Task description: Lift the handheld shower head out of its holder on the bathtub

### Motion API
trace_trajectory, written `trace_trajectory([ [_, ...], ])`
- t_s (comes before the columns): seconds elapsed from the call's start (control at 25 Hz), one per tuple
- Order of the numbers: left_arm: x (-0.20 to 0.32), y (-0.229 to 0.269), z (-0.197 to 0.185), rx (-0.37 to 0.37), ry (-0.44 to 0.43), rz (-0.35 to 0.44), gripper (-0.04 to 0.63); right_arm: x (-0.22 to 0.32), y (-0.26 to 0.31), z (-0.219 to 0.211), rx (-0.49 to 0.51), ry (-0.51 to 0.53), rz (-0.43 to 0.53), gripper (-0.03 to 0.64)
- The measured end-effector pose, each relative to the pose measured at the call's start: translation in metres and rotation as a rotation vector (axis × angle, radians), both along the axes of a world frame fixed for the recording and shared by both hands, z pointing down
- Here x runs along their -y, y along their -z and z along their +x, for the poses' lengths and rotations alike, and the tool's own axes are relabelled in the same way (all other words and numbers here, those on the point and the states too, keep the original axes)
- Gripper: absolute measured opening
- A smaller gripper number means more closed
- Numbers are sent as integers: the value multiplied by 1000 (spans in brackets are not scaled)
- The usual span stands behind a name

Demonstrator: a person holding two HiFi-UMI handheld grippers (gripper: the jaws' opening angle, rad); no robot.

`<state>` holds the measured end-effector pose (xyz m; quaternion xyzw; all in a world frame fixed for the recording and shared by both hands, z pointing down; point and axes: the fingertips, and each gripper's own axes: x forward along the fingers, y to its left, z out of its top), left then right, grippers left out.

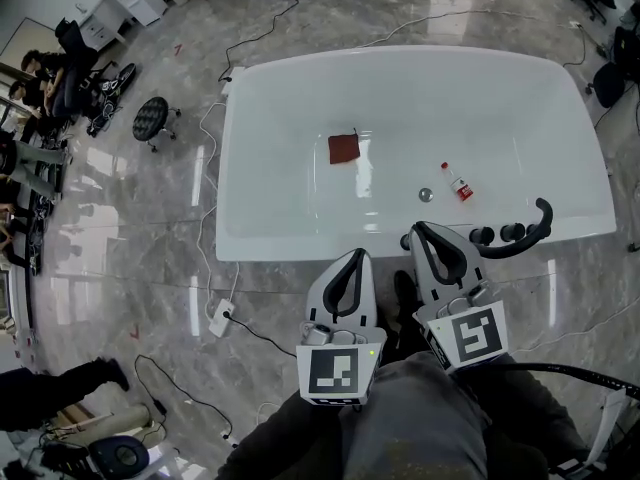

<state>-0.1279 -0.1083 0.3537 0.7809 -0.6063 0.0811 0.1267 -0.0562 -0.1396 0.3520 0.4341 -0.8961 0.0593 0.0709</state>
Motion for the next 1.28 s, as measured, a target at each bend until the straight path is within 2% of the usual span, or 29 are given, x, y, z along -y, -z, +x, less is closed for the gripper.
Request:
trace_trajectory([
  [0.16,3,-6,-3,12,7,3,3,2,-6,-1,-2,2,-3,5],
  [0.4,7,-26,5,-2,0,-34,3,4,-28,5,-16,2,-25,6],
  [0.84,13,-92,-1,9,9,-73,3,14,-94,1,-42,-12,-64,15],
  [1.08,18,-116,-2,19,1,-92,3,15,-119,3,-34,-19,-34,43],
  [1.28,20,-131,-1,24,-4,-113,3,15,-133,4,-44,-15,-46,80],
])
